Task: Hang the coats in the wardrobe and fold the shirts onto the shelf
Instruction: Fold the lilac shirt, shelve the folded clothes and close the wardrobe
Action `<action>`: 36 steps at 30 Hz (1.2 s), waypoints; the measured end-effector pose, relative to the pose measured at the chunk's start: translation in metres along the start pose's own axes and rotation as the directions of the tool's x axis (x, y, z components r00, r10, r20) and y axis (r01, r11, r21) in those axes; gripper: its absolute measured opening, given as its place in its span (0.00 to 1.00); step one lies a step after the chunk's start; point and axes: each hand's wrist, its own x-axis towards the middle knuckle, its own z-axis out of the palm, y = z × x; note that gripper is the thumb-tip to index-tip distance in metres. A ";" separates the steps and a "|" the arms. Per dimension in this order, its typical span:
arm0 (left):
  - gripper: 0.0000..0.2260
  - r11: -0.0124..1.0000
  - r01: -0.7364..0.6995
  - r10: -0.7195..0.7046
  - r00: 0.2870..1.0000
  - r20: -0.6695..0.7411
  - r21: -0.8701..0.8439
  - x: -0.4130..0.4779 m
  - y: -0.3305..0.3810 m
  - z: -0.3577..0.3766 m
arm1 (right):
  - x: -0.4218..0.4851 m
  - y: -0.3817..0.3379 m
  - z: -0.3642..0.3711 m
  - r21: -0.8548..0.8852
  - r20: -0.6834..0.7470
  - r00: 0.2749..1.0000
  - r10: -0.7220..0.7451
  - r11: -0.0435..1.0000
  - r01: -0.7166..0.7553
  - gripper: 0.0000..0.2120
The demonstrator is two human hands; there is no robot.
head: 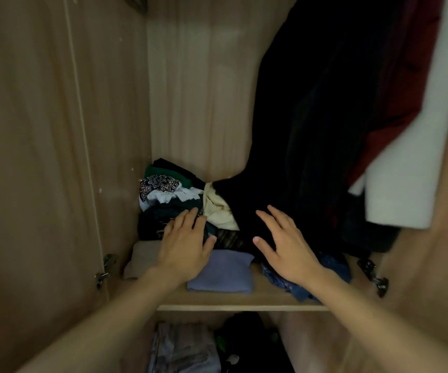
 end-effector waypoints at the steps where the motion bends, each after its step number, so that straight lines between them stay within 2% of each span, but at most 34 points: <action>1: 0.26 1.000 0.001 -0.001 1.000 0.000 0.007 -0.007 0.009 -0.007 | -0.009 0.000 -0.009 0.001 -0.008 1.000 0.003 1.000 -0.003 0.29; 10: 0.25 0.999 -0.024 0.024 0.999 -0.023 0.031 -0.094 0.109 -0.055 | -0.113 0.007 -0.075 0.048 -0.081 0.997 -0.004 0.999 0.008 0.28; 17: 0.25 0.996 -0.048 0.045 0.998 0.039 0.074 -0.148 0.161 -0.082 | -0.170 0.000 -0.105 0.089 -0.078 0.997 -0.023 0.996 0.030 0.28; 27: 0.25 0.995 -0.099 0.100 0.995 -0.006 0.019 -0.159 0.177 -0.142 | -0.198 -0.021 -0.155 0.033 -0.152 0.988 0.038 0.999 -0.033 0.28; 36: 0.25 0.984 -0.127 0.123 0.992 -0.033 -0.126 -0.166 0.167 -0.146 | -0.227 -0.055 -0.178 0.017 -0.161 0.982 0.102 0.995 -0.101 0.28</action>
